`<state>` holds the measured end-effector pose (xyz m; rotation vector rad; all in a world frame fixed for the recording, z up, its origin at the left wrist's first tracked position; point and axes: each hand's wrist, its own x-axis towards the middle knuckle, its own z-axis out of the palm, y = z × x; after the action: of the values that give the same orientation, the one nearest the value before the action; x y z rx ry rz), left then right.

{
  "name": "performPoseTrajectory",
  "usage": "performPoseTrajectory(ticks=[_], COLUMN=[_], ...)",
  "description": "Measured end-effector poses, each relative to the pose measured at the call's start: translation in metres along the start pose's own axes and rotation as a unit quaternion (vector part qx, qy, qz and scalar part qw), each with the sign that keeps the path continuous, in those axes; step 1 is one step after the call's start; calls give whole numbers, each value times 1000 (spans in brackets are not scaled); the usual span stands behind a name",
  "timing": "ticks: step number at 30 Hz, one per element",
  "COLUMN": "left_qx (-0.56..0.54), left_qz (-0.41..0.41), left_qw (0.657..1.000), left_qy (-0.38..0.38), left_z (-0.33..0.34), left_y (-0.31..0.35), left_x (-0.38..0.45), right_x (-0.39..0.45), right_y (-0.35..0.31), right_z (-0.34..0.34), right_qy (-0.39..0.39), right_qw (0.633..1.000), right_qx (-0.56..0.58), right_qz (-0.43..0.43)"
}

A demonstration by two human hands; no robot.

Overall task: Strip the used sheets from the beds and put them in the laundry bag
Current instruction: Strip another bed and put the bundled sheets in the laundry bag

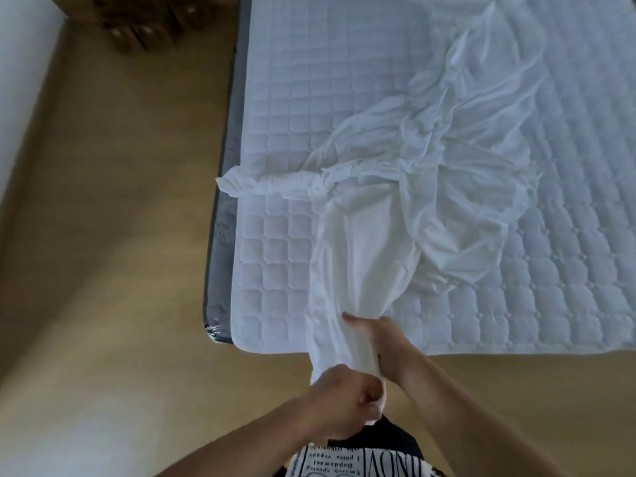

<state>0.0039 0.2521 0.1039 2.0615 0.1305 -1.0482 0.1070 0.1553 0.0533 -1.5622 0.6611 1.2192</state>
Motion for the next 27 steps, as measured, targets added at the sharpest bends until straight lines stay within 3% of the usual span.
performPoseTrajectory(ticks=[4, 7, 10, 12, 17, 22, 24, 27], left_qx=[25, -19, -75, -118, -191, -316, -348, -308], left_qz=[30, 27, 17, 8, -1, -44, -39, -33], left_qw=[998, 991, 965, 950, 955, 935, 923, 926], left_qy=[57, 129, 249, 290, 227, 154, 160, 214], left_z=[16, 26, 40, 49, 68, 89, 97, 97], left_y=[4, -6, -15, -11, 39, 96, 108, 119], left_x=[-41, -77, -102, -113, -128, -128, -126, -126], right_x=[-44, -83, -121, -156, -246, -303, -310, -310], right_y=[26, 52, 89, 116, 169, 194, 197, 187], right_z=[-12, -21, -31, -35, -42, -41, -51, -78], right_qy=[95, 125, 169, 193, 188, 87, 67, 101], right_qw=[995, 989, 977, 965, 937, 909, 904, 884], right_qx=[20, 20, -28, -83, -193, -320, -334, -355], right_qz=[-37, -71, -124, -156, -222, -252, -259, -287])
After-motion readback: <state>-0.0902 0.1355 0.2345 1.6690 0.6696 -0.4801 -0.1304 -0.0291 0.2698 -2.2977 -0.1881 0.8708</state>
